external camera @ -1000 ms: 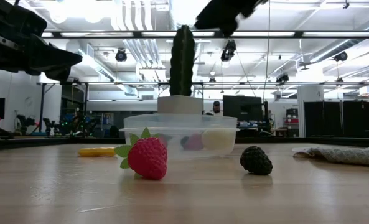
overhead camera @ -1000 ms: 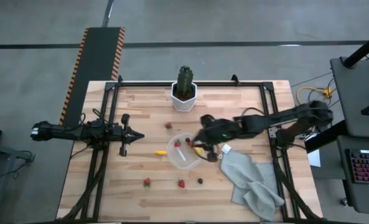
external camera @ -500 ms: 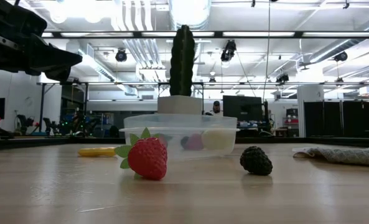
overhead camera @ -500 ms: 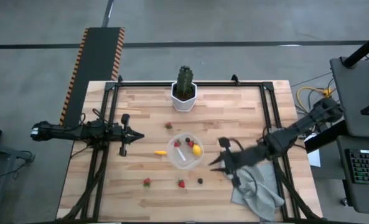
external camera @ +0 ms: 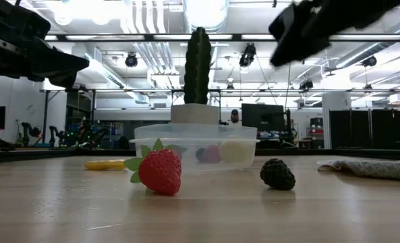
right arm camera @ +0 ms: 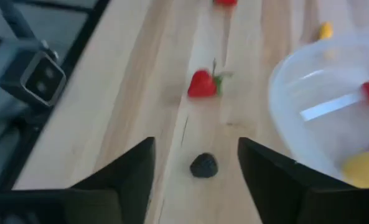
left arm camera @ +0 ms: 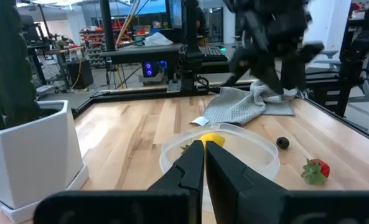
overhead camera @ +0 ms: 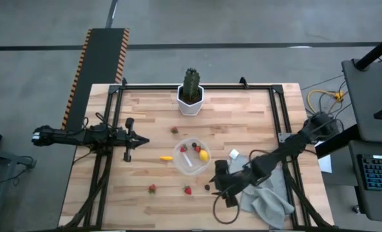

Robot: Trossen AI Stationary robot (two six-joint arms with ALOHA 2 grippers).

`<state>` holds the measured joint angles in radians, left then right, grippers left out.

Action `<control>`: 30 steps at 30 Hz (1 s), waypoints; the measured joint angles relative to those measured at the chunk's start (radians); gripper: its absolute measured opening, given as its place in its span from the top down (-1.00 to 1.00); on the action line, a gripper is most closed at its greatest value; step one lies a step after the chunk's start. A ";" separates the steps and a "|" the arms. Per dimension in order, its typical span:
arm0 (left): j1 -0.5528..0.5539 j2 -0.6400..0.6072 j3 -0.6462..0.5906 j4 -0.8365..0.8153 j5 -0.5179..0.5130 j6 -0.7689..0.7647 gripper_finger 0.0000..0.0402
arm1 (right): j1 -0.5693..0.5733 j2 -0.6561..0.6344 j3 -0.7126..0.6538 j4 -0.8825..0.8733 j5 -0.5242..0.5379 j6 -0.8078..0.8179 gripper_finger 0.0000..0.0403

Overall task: Pick and placing Produce into tupperware
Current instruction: Put the blackberry into the transparent container

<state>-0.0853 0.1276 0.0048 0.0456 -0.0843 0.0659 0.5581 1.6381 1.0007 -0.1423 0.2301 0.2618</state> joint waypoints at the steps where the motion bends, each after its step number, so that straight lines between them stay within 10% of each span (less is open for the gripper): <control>1: 0.000 0.000 0.000 0.000 -0.003 0.000 1.00 | -0.004 0.024 0.008 -0.002 -0.002 0.003 -0.15; 30: 0.000 0.002 0.000 0.054 -0.026 0.056 1.00 | -0.105 0.186 0.005 0.033 -0.152 0.142 -0.18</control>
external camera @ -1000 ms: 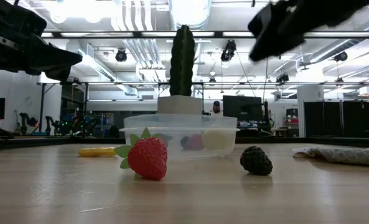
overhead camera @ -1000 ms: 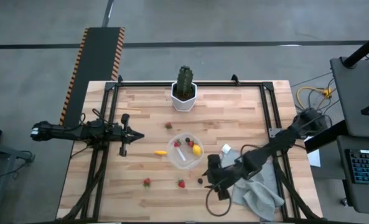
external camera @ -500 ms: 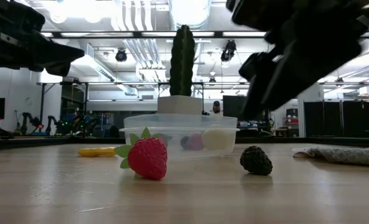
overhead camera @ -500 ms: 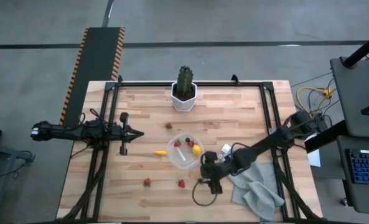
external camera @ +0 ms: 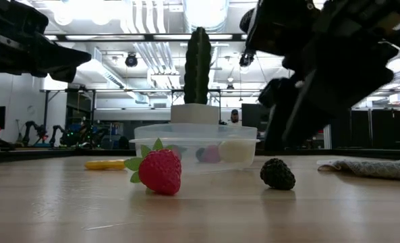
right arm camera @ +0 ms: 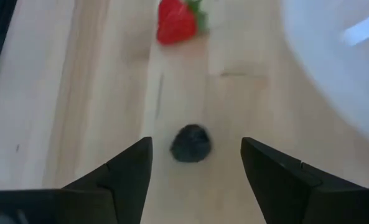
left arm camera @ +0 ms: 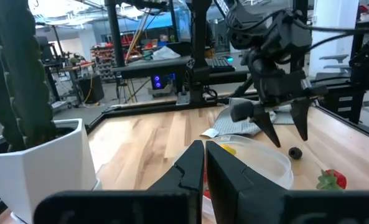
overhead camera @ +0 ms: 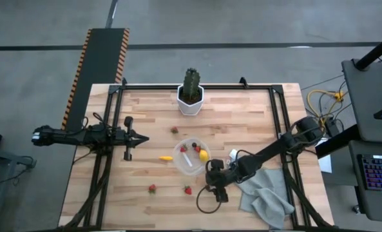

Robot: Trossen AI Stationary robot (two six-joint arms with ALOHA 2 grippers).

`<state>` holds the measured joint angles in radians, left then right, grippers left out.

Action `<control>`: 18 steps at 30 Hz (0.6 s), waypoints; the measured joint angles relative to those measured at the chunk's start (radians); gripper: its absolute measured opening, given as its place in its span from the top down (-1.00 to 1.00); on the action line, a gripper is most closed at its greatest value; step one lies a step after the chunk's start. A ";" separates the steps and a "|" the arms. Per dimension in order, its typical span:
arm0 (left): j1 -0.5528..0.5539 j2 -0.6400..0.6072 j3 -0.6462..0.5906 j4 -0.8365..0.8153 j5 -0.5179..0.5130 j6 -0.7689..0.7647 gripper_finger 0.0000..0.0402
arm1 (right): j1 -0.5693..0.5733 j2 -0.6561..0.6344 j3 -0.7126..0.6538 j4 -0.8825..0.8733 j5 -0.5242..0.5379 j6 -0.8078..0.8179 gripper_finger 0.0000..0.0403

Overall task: Pick and placing Produce into tupperware
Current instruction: Put the blackberry into the transparent container

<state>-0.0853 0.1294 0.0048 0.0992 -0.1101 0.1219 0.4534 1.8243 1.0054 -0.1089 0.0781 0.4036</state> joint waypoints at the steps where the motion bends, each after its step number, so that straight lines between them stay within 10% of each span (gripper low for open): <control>1: 0.000 0.000 0.000 -0.002 0.000 0.000 1.00 | 0.001 0.011 0.000 0.011 -0.012 0.003 -0.18; 18: 0.000 0.001 0.000 -0.004 0.005 -0.010 1.00 | 0.000 0.044 -0.002 0.071 -0.051 0.000 -0.16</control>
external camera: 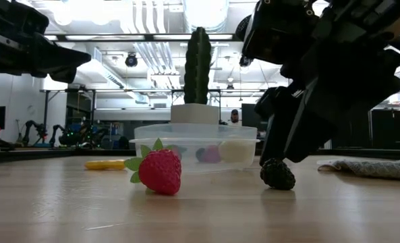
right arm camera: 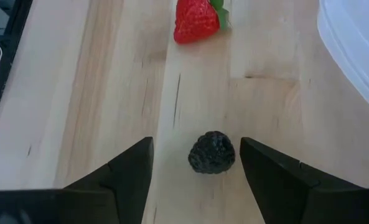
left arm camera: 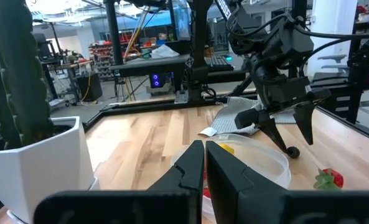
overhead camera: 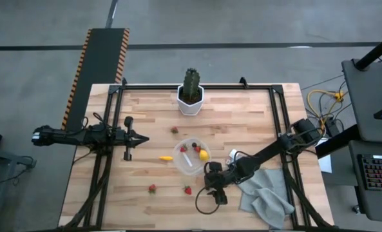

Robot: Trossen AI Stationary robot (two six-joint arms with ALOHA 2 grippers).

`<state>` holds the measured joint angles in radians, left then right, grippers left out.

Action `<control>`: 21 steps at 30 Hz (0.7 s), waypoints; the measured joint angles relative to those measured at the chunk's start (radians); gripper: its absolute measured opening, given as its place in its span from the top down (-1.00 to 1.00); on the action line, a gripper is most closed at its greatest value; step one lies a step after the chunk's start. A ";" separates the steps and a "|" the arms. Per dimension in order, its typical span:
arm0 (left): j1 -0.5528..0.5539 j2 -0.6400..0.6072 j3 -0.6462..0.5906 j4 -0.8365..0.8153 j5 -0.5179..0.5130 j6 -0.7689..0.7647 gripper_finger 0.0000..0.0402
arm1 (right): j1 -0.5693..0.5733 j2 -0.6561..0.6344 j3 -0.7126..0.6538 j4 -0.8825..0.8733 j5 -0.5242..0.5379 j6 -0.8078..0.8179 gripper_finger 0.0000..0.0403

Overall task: Pick and placing Produce into tupperware
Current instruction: Put the blackberry into the transparent container

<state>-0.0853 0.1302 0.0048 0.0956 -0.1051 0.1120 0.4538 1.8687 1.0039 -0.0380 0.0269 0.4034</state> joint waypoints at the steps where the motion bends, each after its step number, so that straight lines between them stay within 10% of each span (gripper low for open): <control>1: 0.000 -0.001 0.000 0.000 0.000 0.000 1.00 | 0.000 0.000 0.000 0.000 0.000 0.000 -0.16; 21: 0.000 -0.001 0.000 0.000 0.001 0.000 1.00 | 0.000 0.000 -0.078 0.117 0.000 0.016 -0.16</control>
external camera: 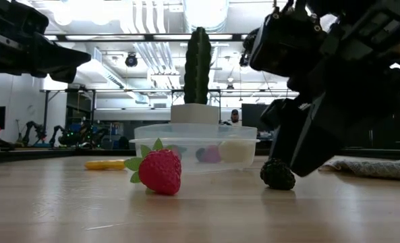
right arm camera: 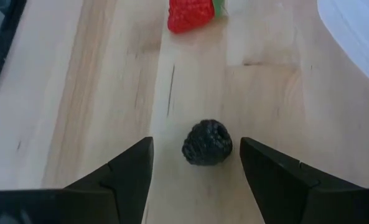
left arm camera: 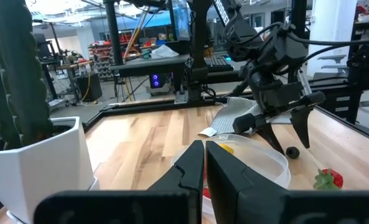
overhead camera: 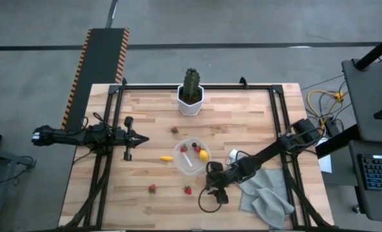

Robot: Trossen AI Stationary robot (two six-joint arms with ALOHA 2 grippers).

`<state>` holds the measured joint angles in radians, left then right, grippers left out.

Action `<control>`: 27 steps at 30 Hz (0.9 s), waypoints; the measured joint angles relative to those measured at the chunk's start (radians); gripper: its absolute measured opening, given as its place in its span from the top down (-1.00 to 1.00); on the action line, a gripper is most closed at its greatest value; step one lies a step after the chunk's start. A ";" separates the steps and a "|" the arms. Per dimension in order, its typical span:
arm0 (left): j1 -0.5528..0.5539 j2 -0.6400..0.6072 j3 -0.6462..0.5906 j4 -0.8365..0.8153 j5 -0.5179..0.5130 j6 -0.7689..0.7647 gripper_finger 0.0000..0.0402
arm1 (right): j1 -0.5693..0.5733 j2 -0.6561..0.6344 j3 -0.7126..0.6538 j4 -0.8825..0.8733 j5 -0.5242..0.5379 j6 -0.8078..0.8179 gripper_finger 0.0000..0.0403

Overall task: Pick and placing Produce into tupperware
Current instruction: Put the blackberry into the transparent container

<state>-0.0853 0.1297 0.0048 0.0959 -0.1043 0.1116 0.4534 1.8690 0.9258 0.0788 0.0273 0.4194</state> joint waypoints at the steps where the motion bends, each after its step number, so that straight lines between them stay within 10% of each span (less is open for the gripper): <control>1: 0.000 -0.001 0.000 0.000 0.000 0.000 1.00 | 0.000 0.000 -0.001 0.009 0.000 0.000 -0.16; 27: 0.000 0.000 0.000 0.001 0.000 0.000 1.00 | -0.014 0.000 -0.061 0.139 0.011 -0.007 -0.09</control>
<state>-0.0853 0.1293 0.0048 0.0967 -0.1047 0.1120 0.4397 1.8690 0.8651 0.2179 0.0383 0.4123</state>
